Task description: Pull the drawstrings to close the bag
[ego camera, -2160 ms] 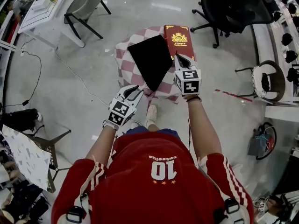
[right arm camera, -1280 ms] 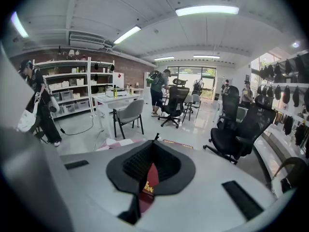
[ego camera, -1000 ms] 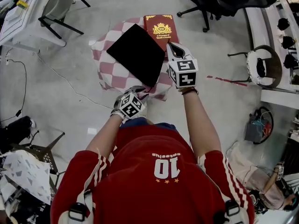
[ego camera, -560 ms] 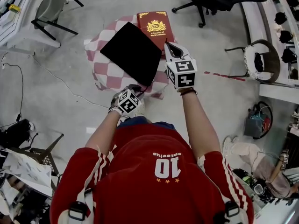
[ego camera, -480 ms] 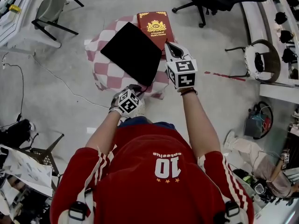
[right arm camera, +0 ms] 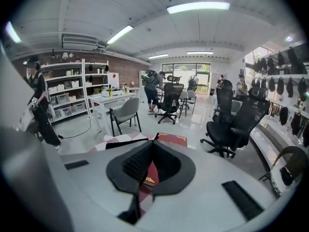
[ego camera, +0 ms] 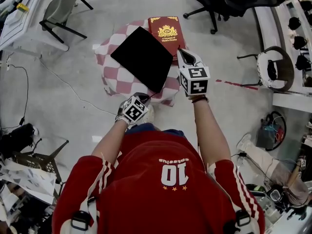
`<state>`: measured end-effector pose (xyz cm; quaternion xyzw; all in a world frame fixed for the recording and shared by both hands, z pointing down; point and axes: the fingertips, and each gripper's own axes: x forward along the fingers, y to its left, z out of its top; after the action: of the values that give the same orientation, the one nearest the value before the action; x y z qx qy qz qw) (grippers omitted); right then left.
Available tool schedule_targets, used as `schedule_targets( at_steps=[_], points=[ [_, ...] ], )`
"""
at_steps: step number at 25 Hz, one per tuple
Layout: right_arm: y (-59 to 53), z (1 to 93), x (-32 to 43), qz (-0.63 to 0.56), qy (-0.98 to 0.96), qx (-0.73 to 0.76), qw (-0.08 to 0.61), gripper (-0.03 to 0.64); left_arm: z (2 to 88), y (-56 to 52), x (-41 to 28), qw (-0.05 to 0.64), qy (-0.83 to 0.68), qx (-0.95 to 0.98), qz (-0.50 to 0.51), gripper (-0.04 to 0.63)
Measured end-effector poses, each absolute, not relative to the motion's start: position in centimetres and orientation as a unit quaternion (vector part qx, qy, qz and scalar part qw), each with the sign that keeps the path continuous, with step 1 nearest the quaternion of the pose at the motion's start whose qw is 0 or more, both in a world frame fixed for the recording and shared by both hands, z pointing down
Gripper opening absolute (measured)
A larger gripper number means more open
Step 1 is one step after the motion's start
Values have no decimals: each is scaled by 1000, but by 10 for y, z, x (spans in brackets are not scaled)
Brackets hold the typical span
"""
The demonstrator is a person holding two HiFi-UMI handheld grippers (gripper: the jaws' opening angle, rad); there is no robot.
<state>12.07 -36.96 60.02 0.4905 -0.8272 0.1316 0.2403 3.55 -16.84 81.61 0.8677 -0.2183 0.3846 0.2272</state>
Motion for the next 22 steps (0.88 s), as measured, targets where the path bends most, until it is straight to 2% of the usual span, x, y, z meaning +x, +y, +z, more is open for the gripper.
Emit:
schedule_targets(
  at_steps=[8,15,22],
  points=[
    [-351,568,110,120,-834,492,218,18,725,-190,-26,228,-339,868,281,21],
    [-322,536,95,111,-839,495,198,18,664,-191,-68,204,-392,864,240,21],
    [-292,488,100,98,-839,512,154,18,563,-212,-109,131,-452,865,174,20]
  ],
)
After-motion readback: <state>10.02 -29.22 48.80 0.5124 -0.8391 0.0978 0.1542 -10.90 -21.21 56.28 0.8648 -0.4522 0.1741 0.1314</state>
